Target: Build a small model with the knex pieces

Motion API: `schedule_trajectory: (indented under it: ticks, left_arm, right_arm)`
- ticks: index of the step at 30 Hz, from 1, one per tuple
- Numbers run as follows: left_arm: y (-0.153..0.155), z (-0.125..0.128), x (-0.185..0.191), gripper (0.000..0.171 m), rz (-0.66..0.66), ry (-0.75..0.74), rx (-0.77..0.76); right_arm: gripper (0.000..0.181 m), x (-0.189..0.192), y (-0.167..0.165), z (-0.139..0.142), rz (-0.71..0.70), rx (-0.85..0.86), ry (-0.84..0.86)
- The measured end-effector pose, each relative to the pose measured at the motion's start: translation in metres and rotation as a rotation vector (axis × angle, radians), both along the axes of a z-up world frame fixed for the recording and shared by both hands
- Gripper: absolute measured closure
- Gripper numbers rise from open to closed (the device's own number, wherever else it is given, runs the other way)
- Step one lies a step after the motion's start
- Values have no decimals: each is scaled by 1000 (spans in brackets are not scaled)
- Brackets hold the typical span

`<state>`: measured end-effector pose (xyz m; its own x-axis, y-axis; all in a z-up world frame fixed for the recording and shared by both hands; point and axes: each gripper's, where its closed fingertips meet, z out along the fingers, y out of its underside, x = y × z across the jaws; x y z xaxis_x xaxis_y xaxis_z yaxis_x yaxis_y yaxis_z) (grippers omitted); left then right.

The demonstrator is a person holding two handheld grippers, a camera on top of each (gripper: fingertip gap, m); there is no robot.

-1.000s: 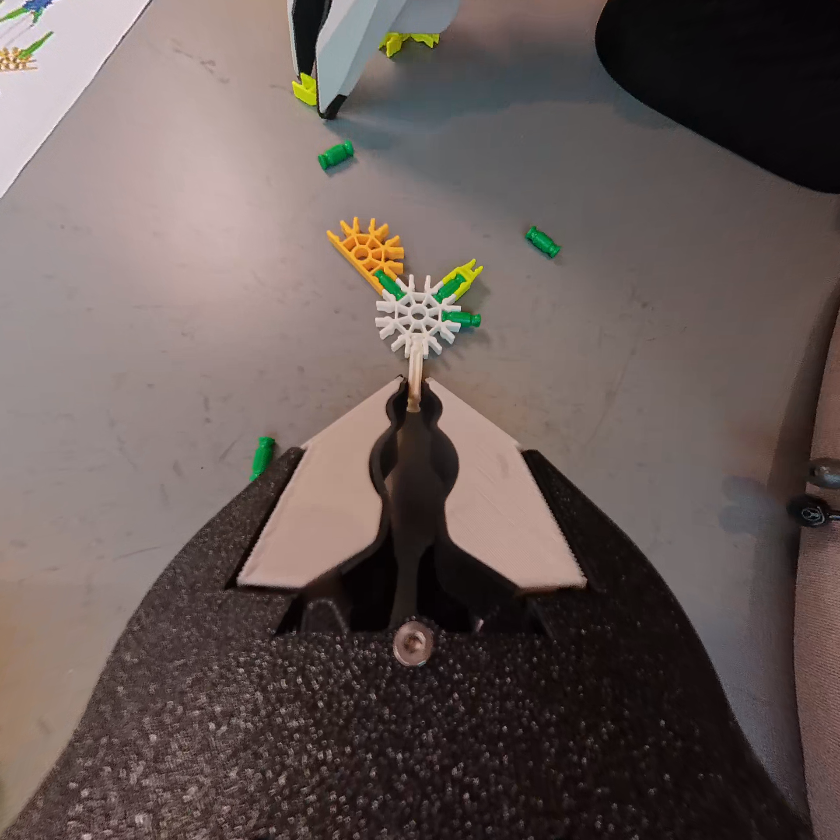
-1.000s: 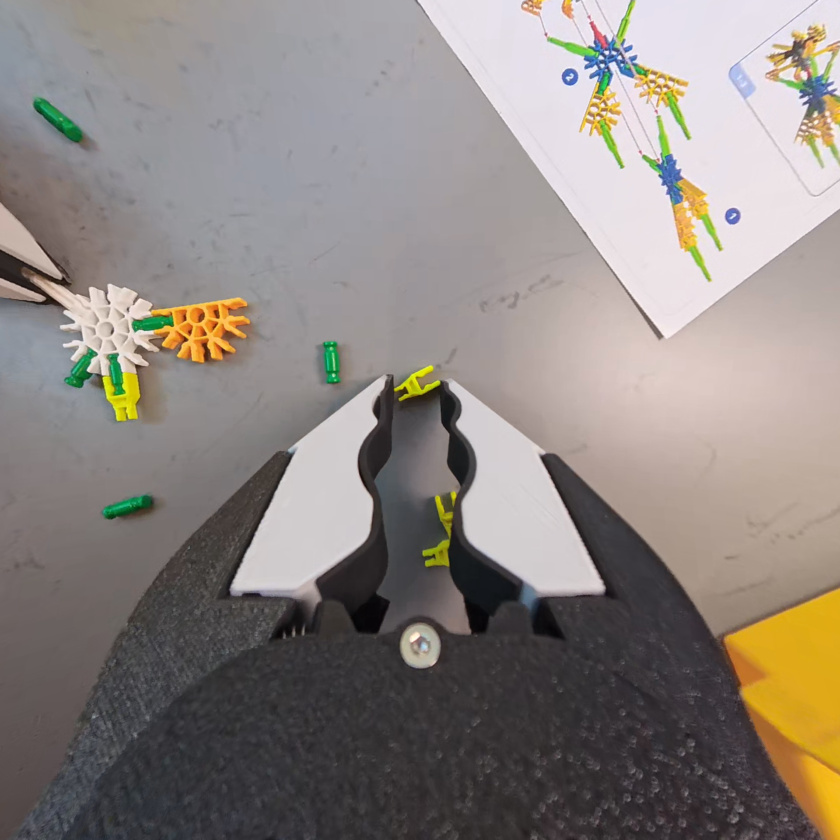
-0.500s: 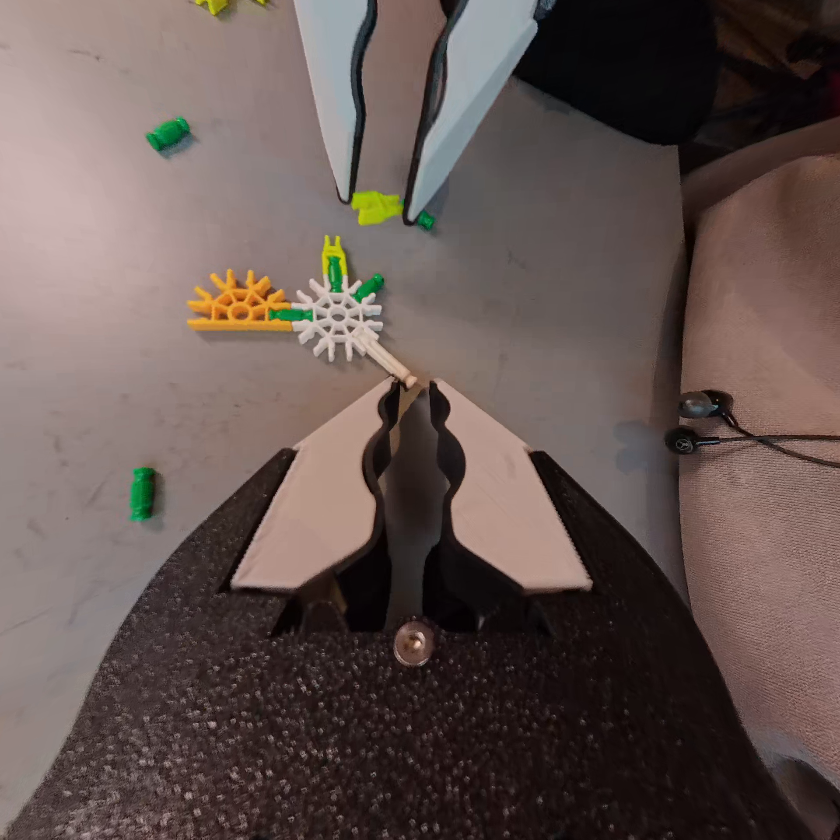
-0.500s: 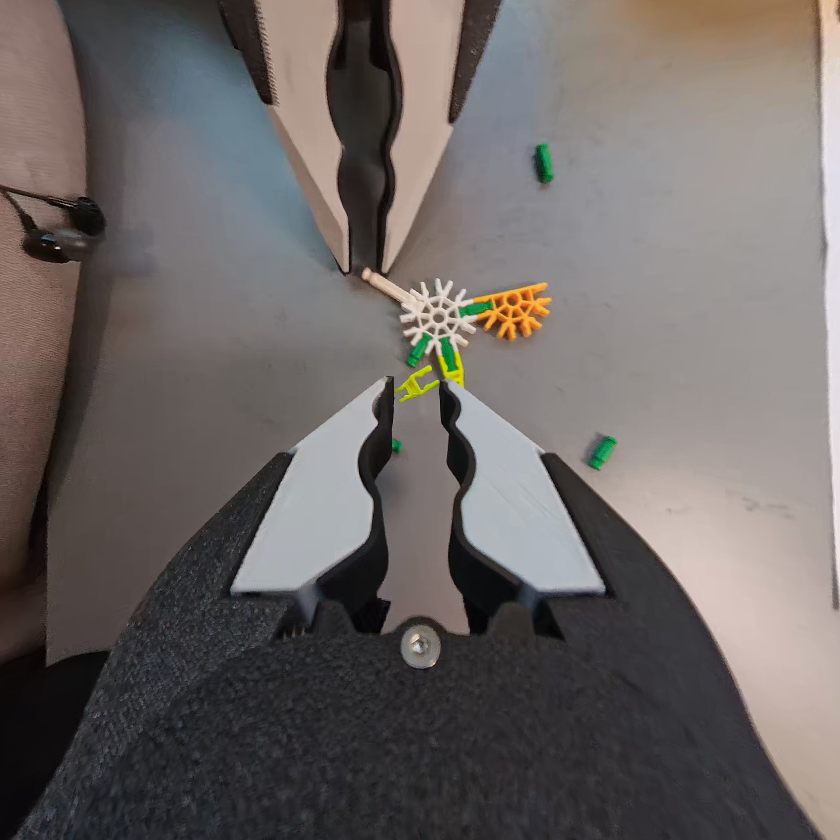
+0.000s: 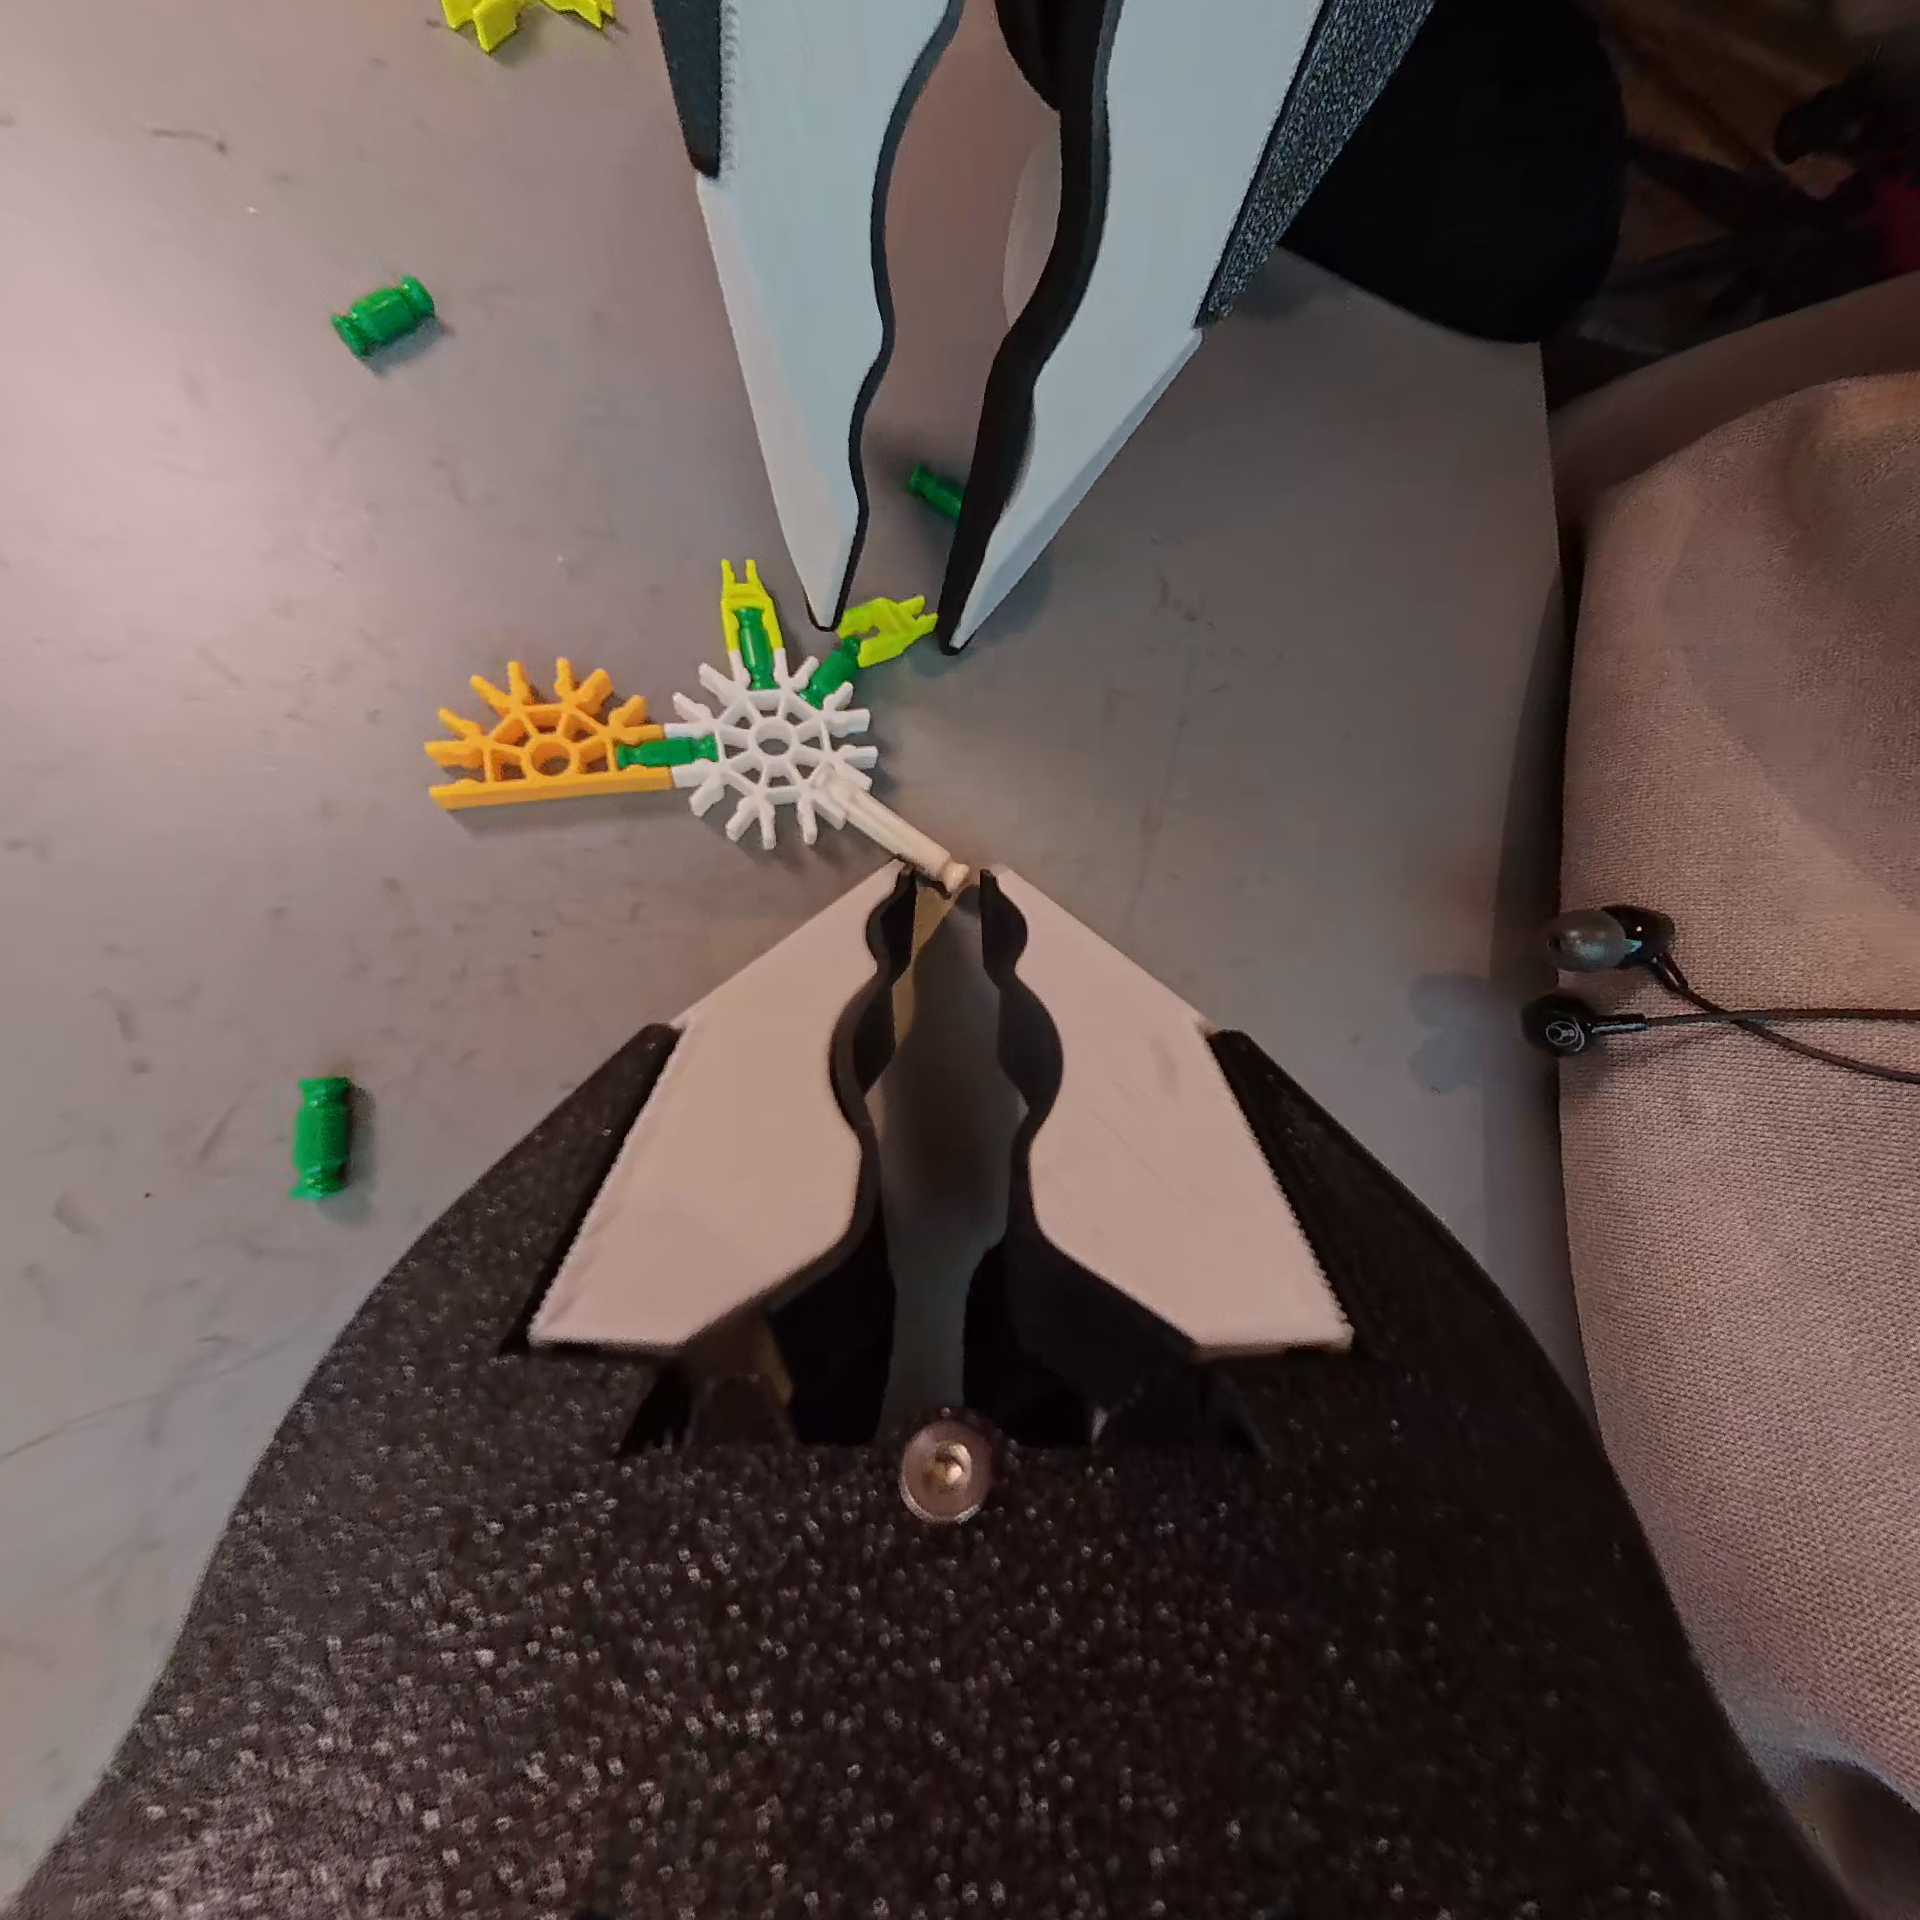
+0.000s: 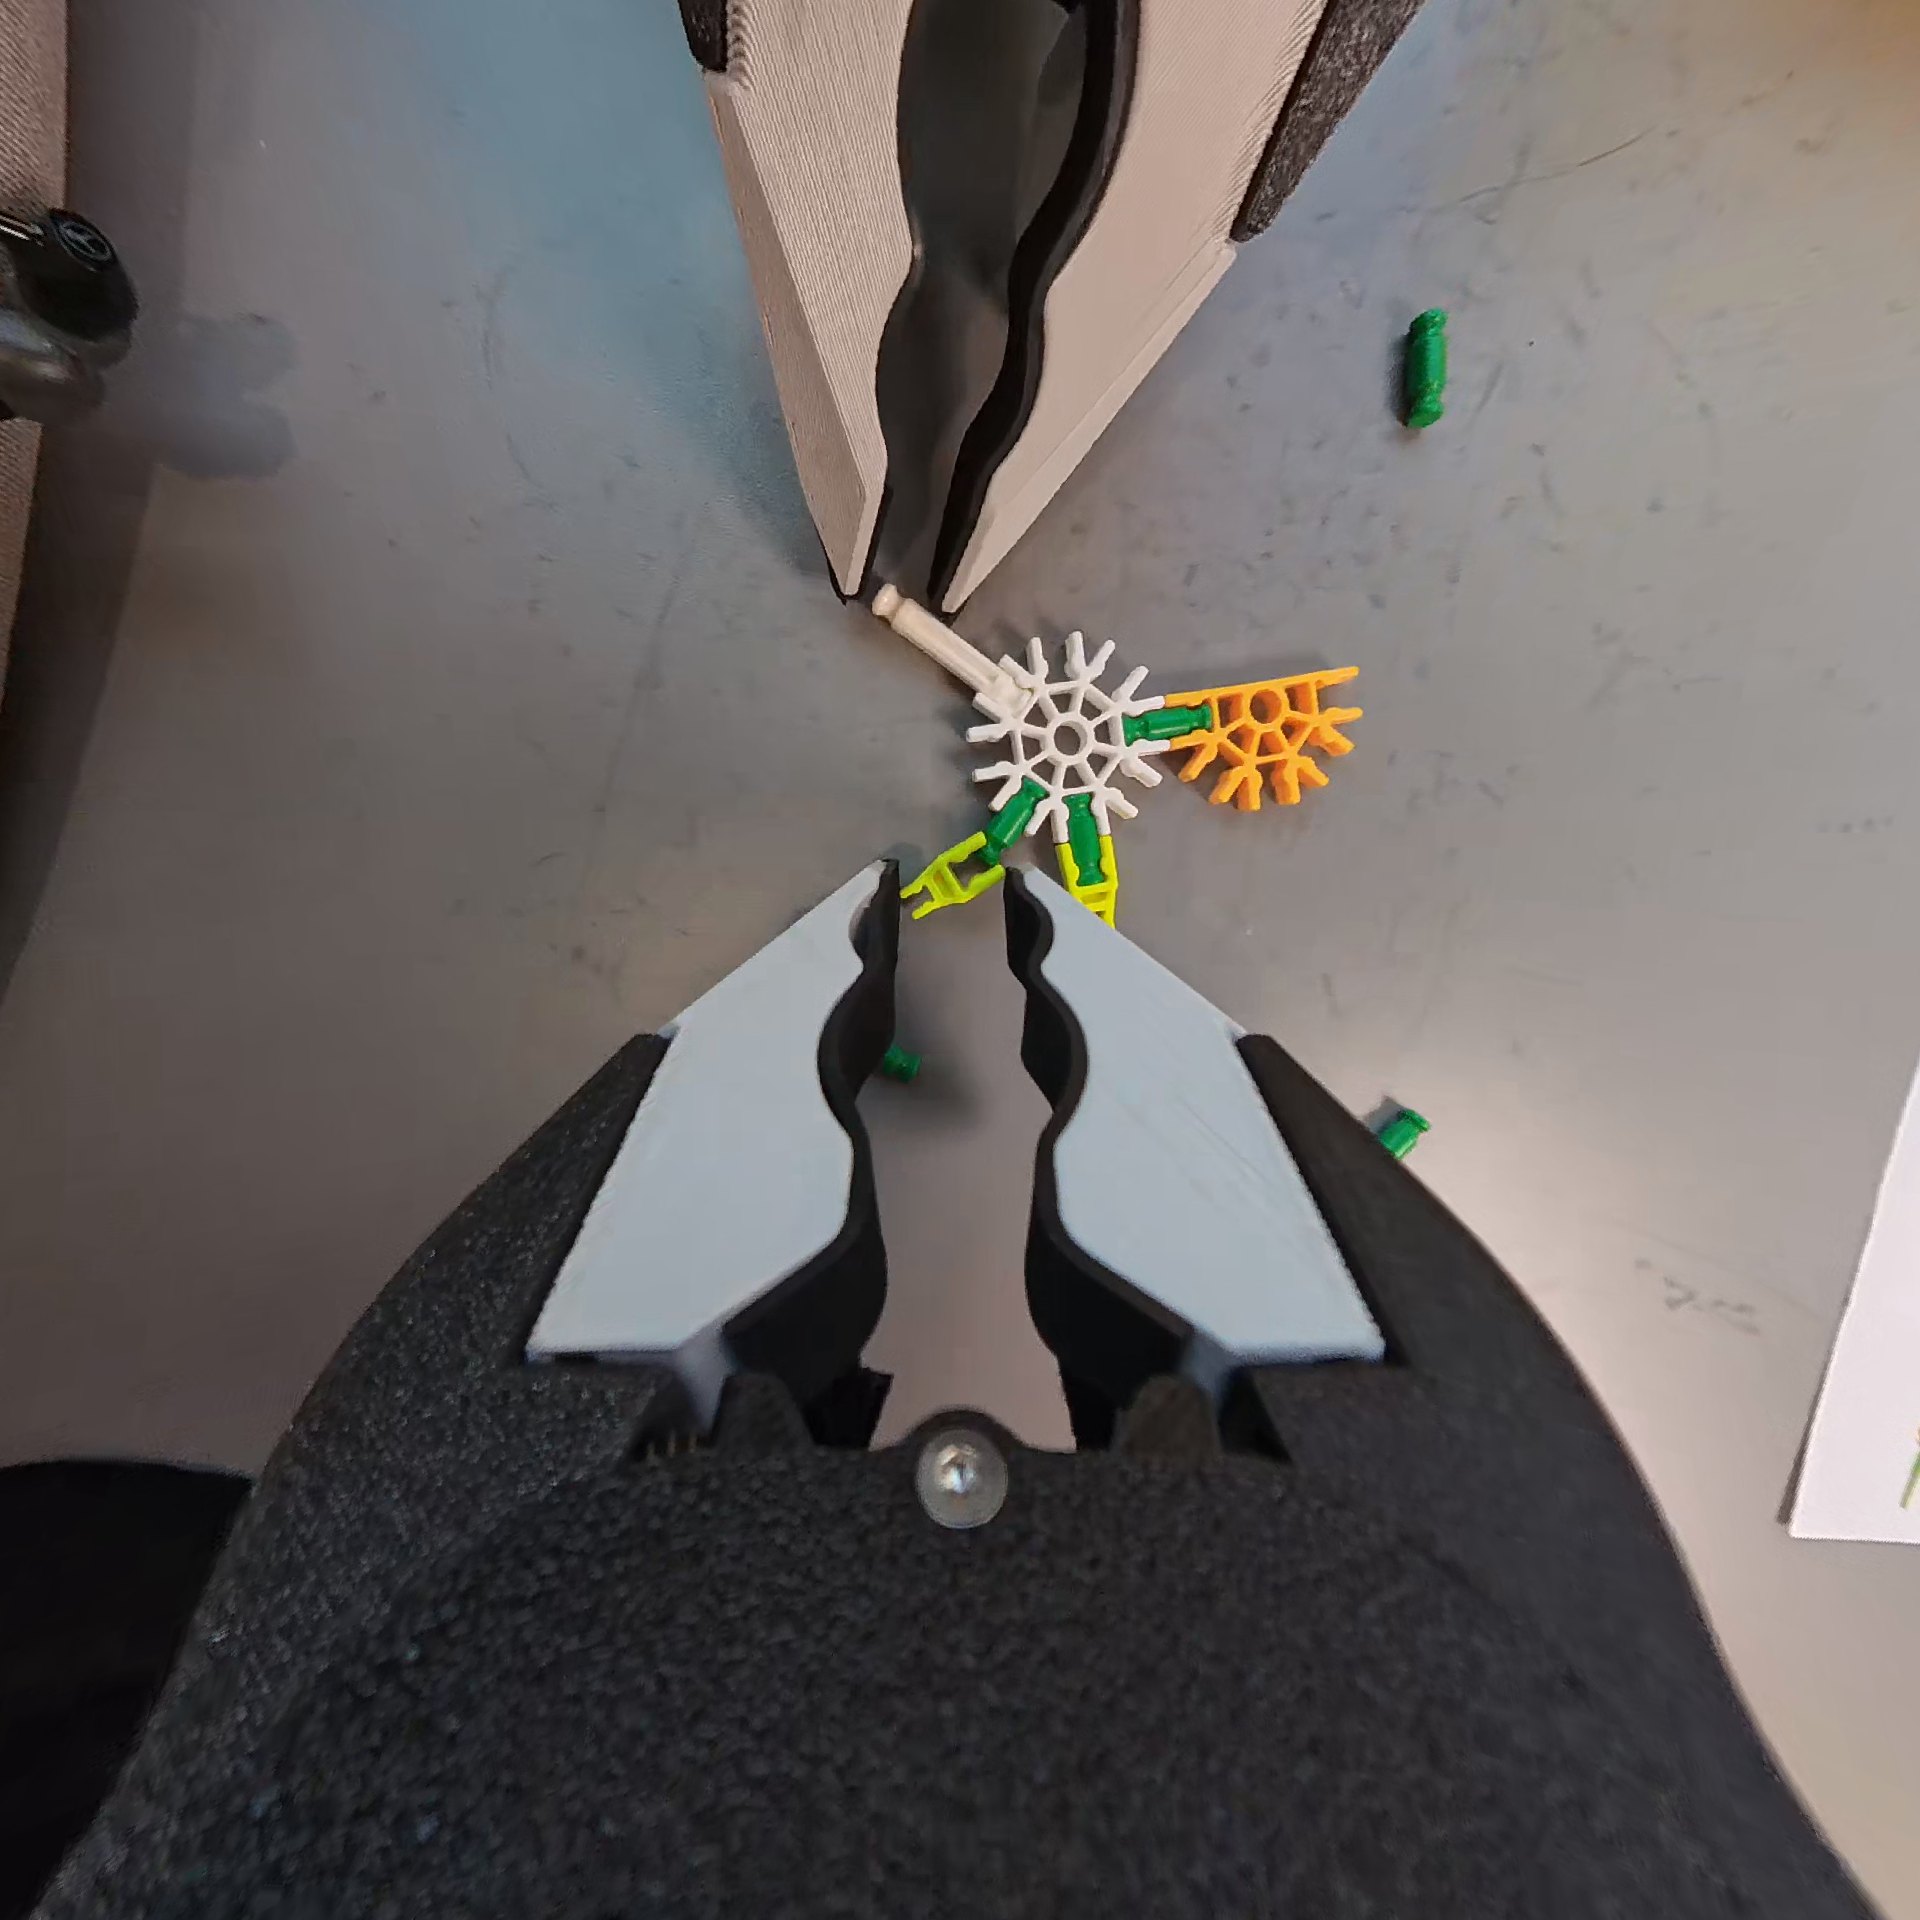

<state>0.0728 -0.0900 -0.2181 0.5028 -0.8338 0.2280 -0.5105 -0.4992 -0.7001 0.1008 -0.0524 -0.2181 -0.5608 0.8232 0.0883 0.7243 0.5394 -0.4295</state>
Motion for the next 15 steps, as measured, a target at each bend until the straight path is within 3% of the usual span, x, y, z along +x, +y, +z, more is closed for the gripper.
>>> schedule_trajectory:
  ticks: [15]
  left_arm:
    - [3, 0, -3, 160, 9, 8, 17]
  right_arm:
    - [154, -6, 0, 5, 115, 46, 6]
